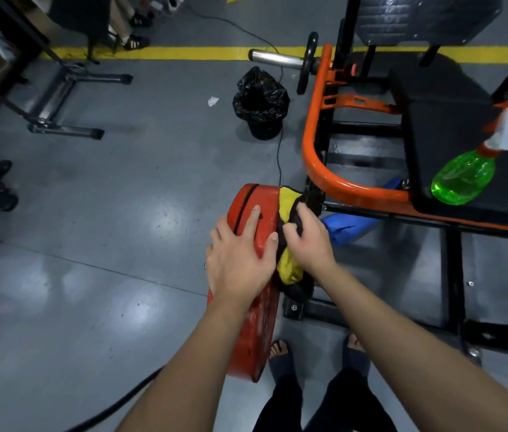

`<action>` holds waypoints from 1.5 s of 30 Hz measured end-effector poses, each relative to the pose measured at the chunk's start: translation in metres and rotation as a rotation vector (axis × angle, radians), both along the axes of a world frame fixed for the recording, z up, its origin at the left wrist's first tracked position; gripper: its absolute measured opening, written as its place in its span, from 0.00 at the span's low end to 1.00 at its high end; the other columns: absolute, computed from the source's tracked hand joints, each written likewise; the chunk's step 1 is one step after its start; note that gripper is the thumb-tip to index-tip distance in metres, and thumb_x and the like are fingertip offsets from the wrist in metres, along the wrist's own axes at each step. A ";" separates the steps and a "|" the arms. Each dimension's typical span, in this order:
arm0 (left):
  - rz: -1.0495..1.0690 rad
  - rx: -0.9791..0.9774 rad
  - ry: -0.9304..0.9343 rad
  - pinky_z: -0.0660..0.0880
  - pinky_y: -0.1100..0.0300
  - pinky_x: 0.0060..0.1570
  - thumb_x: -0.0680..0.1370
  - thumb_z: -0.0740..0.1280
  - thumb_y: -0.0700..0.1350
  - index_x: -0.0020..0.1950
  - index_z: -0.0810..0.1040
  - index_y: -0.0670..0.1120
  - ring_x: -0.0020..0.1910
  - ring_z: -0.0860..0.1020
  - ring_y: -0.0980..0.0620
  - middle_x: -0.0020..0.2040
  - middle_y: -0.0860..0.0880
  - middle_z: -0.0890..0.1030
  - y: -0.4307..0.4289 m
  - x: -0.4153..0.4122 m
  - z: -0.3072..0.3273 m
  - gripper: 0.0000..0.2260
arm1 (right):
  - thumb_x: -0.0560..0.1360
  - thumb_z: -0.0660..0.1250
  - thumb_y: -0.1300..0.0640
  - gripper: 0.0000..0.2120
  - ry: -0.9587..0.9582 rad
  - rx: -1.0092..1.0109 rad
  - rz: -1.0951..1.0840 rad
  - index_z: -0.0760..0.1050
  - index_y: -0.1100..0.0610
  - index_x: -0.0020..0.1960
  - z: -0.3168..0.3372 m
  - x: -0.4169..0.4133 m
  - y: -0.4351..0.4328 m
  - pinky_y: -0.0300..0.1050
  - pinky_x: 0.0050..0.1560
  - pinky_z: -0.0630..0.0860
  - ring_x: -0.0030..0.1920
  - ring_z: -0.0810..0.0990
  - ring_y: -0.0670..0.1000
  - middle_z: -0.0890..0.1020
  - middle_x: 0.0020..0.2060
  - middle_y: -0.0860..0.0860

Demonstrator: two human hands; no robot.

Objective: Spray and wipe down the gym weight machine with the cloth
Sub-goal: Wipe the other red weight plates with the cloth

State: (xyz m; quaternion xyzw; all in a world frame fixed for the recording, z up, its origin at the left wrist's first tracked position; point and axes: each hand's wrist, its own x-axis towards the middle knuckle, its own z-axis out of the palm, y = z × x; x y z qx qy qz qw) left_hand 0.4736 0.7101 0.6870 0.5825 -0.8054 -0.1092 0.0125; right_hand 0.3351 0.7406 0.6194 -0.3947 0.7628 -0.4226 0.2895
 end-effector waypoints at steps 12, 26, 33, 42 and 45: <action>-0.027 0.001 0.013 0.68 0.45 0.67 0.82 0.52 0.66 0.81 0.57 0.63 0.72 0.65 0.41 0.76 0.40 0.63 0.007 0.006 -0.001 0.27 | 0.82 0.56 0.52 0.14 -0.145 0.316 -0.152 0.71 0.56 0.64 -0.021 -0.008 -0.035 0.54 0.53 0.70 0.59 0.77 0.64 0.79 0.58 0.62; 0.407 0.088 0.327 0.69 0.49 0.63 0.77 0.64 0.55 0.56 0.78 0.50 0.63 0.73 0.41 0.58 0.45 0.74 -0.014 -0.031 0.039 0.13 | 0.80 0.53 0.45 0.23 0.230 0.110 -0.230 0.72 0.61 0.63 -0.024 0.040 0.018 0.58 0.52 0.75 0.54 0.76 0.63 0.76 0.50 0.60; -0.012 0.182 -0.144 0.60 0.42 0.74 0.79 0.57 0.58 0.77 0.67 0.51 0.79 0.58 0.38 0.78 0.42 0.66 -0.069 -0.083 -0.003 0.26 | 0.80 0.52 0.43 0.24 0.271 0.123 -0.187 0.72 0.61 0.61 -0.031 0.035 0.014 0.59 0.49 0.75 0.52 0.77 0.63 0.76 0.48 0.60; -0.045 0.261 -0.359 0.59 0.39 0.70 0.83 0.49 0.62 0.81 0.55 0.65 0.73 0.60 0.31 0.82 0.39 0.54 -0.066 -0.078 0.001 0.24 | 0.79 0.51 0.43 0.22 0.213 0.067 -0.103 0.71 0.57 0.60 -0.028 0.030 0.018 0.57 0.50 0.75 0.52 0.76 0.58 0.75 0.48 0.54; -0.076 0.166 -0.331 0.62 0.39 0.66 0.84 0.50 0.61 0.80 0.59 0.63 0.69 0.64 0.32 0.81 0.38 0.56 -0.051 -0.068 0.004 0.23 | 0.78 0.50 0.43 0.24 0.186 0.056 -0.057 0.72 0.59 0.60 -0.027 0.027 0.020 0.57 0.50 0.74 0.53 0.76 0.58 0.75 0.49 0.55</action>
